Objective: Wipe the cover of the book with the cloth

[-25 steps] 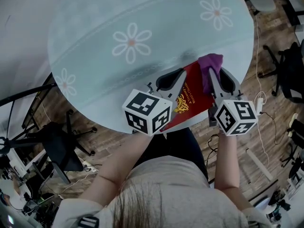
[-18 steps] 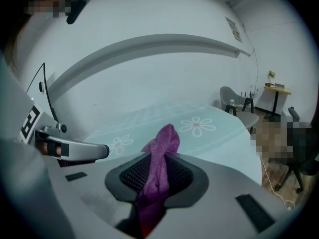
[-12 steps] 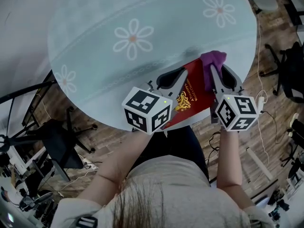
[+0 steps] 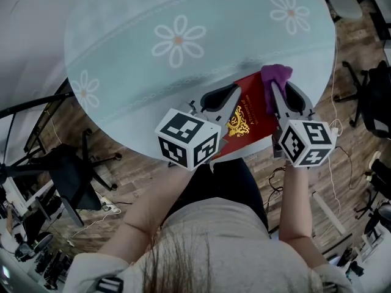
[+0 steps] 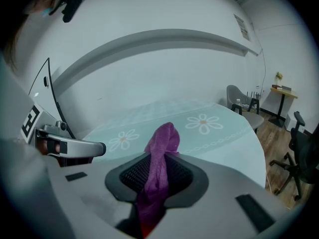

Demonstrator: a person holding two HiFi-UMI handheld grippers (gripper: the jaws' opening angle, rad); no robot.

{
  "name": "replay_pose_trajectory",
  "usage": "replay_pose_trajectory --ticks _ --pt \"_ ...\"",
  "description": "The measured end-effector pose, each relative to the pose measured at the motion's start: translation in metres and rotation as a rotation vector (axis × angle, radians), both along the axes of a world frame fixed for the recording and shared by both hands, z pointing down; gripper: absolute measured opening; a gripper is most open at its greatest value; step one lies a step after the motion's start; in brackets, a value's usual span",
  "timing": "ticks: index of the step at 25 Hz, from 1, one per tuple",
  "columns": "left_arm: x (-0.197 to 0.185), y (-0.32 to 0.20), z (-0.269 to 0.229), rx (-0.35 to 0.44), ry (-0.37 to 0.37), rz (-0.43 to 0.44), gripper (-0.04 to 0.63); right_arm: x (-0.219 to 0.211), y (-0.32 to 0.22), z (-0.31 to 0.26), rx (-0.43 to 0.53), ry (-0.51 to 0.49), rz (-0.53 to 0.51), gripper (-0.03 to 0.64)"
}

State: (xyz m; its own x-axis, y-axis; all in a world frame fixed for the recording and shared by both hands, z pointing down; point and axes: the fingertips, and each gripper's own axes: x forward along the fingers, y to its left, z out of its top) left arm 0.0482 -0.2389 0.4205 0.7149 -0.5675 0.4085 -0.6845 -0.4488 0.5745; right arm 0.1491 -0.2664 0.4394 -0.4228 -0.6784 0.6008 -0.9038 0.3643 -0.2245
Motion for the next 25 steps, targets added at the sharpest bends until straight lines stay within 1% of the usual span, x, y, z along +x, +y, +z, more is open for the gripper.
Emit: replay_pose_trajectory --ticks 6,16,25 --pt "-0.01 0.009 0.001 -0.006 -0.003 -0.02 0.032 -0.011 0.008 -0.001 -0.003 0.009 -0.026 0.092" --pt "-0.026 0.021 -0.001 0.011 -0.008 -0.044 0.032 -0.033 0.024 0.002 -0.014 -0.008 -0.075 0.092" --pt "-0.05 0.03 0.001 0.003 -0.003 -0.092 0.032 -0.061 0.031 0.001 -0.02 -0.012 -0.126 0.092"
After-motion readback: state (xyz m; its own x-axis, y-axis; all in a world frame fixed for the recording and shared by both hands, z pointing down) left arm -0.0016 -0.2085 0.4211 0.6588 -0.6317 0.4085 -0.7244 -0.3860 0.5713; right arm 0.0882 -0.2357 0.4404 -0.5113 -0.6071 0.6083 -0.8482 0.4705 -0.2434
